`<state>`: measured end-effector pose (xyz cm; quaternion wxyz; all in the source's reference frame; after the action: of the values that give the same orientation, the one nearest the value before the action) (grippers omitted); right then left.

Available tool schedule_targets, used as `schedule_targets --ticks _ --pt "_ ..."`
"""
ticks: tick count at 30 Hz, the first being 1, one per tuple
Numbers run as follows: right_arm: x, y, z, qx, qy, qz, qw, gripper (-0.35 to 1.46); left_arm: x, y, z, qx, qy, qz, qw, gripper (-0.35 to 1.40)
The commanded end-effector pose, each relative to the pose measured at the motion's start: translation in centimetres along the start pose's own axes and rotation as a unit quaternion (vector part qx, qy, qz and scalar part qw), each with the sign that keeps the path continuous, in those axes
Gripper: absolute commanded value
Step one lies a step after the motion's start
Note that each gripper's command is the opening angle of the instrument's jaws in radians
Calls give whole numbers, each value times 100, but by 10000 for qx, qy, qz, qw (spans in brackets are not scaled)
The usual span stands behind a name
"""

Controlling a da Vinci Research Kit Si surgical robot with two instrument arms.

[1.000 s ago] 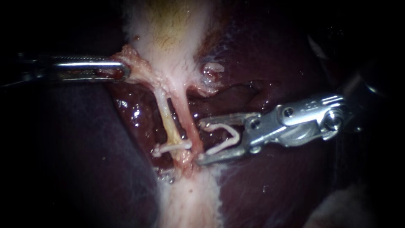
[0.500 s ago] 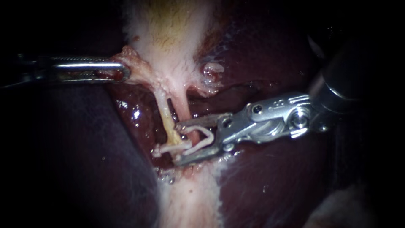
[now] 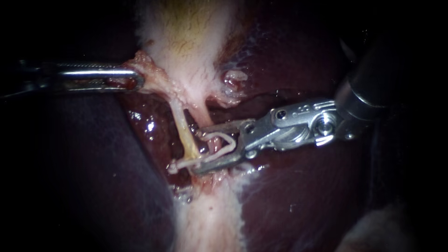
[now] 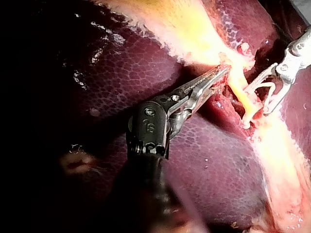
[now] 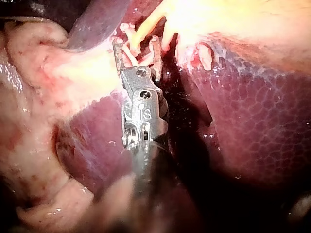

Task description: Clipping second clip left tube

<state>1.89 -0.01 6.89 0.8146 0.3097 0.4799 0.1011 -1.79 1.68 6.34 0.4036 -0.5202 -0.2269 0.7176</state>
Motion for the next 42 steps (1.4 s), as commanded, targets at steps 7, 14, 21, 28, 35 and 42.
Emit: schedule_targets --ticks 7,14,21,28,35,42 --pt "0 9 15 -42 -11 -3 10000 50 0 1 0 4 1 -2 10000 -35" --pt "3 11 37 -82 -16 16 10000 50 0 1 1 5 1 -2 10000 -35" --pt "0 8 54 33 81 77 9999 50 0 1 2 8 2 -3 10000 -35" --pt "2 2 59 281 287 157 9991 50 0 1 2 7 2 -2 10000 -35" --pt "8 -9 63 564 540 228 9967 50 0 1 2 6 2 -2 10000 -35" --pt "19 -26 63 812 844 255 9928 50 0 0 2 4 1 -1 10000 -35"
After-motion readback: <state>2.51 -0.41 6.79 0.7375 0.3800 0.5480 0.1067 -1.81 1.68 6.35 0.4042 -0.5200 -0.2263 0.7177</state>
